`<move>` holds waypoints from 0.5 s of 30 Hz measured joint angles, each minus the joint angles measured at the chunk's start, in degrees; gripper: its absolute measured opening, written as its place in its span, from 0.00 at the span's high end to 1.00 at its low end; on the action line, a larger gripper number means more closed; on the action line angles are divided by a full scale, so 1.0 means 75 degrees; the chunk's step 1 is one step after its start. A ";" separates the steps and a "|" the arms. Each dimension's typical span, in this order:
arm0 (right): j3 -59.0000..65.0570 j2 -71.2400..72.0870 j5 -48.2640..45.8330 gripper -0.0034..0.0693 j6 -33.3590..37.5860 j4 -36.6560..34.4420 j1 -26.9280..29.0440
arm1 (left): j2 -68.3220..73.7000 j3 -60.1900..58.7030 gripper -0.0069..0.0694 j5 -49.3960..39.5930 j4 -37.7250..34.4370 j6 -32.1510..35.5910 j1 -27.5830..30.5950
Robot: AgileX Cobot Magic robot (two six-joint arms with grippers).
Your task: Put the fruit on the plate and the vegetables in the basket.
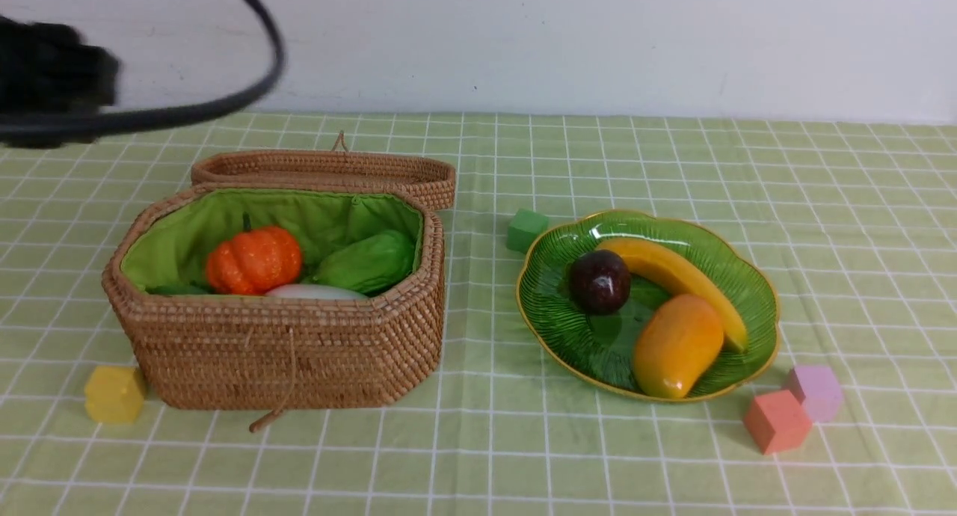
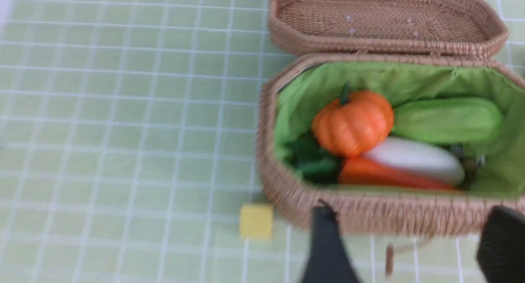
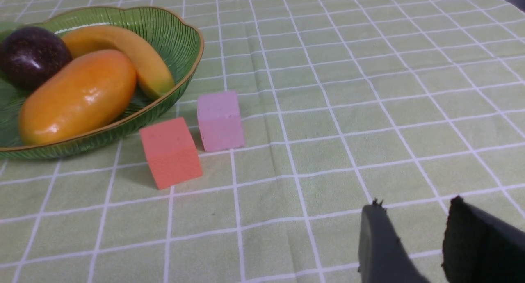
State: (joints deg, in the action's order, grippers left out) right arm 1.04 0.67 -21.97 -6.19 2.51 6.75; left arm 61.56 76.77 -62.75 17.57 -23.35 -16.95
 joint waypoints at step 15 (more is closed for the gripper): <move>0.0000 0.0000 0.0000 0.62 0.0000 0.0000 0.0000 | -0.6723 -0.4736 0.93 -0.0952 -0.2026 -0.0636 0.0000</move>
State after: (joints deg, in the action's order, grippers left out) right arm 1.04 0.67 -21.97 -6.19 2.51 6.75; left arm 11.14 41.25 -69.89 2.37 -28.12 -16.95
